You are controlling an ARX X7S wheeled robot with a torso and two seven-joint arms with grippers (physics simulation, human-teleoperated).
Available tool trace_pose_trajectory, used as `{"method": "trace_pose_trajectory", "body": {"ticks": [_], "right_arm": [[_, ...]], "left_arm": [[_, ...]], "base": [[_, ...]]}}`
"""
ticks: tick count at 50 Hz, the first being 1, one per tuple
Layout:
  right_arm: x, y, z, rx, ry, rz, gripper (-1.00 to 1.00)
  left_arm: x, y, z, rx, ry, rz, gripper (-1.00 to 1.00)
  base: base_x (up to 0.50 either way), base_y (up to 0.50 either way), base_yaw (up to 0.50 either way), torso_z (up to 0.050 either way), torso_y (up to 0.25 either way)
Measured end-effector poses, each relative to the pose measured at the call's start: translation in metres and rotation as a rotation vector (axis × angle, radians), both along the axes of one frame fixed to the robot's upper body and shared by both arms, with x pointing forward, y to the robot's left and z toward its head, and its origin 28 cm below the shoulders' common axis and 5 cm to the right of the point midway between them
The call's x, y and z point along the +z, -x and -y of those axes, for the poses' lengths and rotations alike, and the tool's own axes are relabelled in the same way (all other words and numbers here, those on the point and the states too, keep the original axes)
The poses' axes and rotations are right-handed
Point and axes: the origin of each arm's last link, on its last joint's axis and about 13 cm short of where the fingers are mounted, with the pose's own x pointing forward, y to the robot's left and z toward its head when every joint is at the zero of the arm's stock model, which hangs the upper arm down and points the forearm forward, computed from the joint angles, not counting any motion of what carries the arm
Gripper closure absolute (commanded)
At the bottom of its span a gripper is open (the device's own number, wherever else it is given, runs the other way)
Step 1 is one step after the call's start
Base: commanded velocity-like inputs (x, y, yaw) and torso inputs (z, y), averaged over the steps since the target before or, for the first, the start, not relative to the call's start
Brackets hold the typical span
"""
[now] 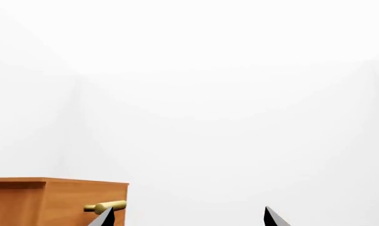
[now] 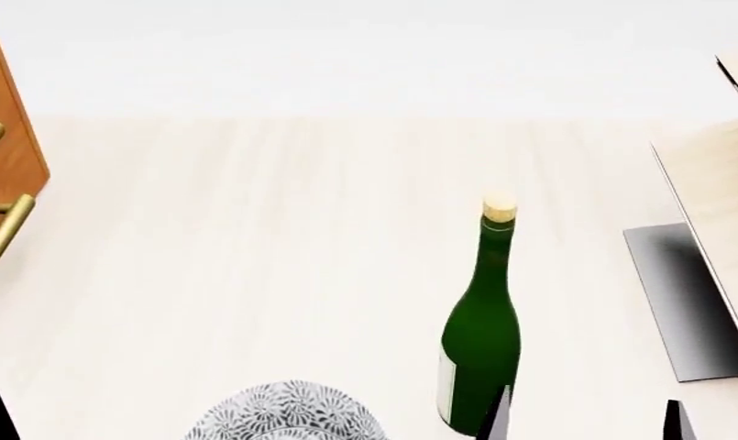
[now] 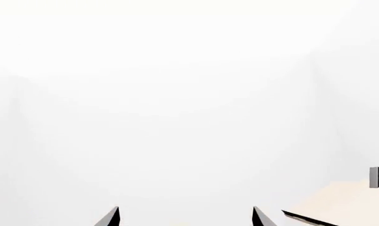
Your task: Put the wine bottle on the wine rack.
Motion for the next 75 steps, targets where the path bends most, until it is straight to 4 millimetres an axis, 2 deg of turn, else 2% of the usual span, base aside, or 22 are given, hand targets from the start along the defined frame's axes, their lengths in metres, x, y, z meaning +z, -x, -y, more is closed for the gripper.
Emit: {"method": "trace_pose_trajectory", "body": {"ticks": [35, 75], "right_arm": [[-0.0025, -0.0044, 0.0010, -0.034, -0.011, -0.057, -1.00], [-0.0025, -0.0044, 0.0015, -0.030, -0.017, -0.061, -1.00]], "left_arm": [[-0.0023, -0.0010, 0.0005, 0.001, -0.006, -0.002, -1.00], [-0.0028, -0.0013, 0.0011, 0.000, -0.008, -0.005, -1.00]], "base": [[0.12, -0.01, 0.00, 0.000, 0.000], [0.00, -0.41, 0.00, 0.000, 0.000]]}}
